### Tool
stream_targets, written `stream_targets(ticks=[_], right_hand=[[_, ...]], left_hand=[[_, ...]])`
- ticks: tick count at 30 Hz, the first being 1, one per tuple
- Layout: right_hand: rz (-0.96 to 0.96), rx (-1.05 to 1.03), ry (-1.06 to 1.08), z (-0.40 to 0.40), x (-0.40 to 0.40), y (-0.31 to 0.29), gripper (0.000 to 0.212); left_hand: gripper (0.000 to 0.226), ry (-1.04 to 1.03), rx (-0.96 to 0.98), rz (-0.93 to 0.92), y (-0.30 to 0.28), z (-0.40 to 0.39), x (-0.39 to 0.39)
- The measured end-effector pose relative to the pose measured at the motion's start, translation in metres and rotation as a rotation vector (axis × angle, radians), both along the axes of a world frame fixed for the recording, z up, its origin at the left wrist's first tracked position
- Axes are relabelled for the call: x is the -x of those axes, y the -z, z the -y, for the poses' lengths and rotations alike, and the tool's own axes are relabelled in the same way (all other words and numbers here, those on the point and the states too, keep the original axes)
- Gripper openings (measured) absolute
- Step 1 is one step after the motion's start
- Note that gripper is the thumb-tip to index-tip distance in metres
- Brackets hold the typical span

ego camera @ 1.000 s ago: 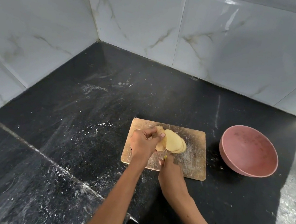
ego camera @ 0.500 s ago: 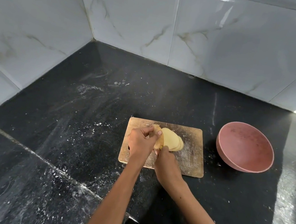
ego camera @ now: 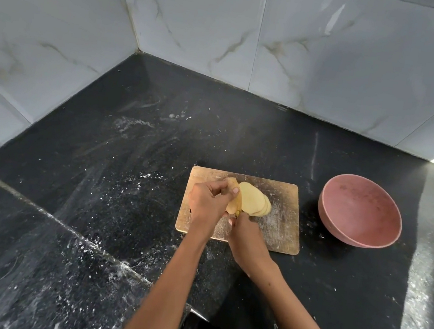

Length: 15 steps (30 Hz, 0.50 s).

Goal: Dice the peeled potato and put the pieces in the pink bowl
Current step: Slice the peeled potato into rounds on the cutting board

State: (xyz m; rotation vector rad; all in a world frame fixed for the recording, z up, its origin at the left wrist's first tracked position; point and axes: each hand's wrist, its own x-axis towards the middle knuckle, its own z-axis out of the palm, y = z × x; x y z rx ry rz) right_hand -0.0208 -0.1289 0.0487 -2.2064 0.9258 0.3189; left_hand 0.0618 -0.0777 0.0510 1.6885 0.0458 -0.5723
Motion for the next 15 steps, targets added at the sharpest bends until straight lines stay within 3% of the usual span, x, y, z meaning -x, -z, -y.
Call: stream_targets(ticks=[15], right_hand=[[-0.026,-0.104,-0.017,0.001,0.024,0.002,0.022]], left_hand=[[0.039,0.034,-0.05,0.093,0.006,0.001,0.002]])
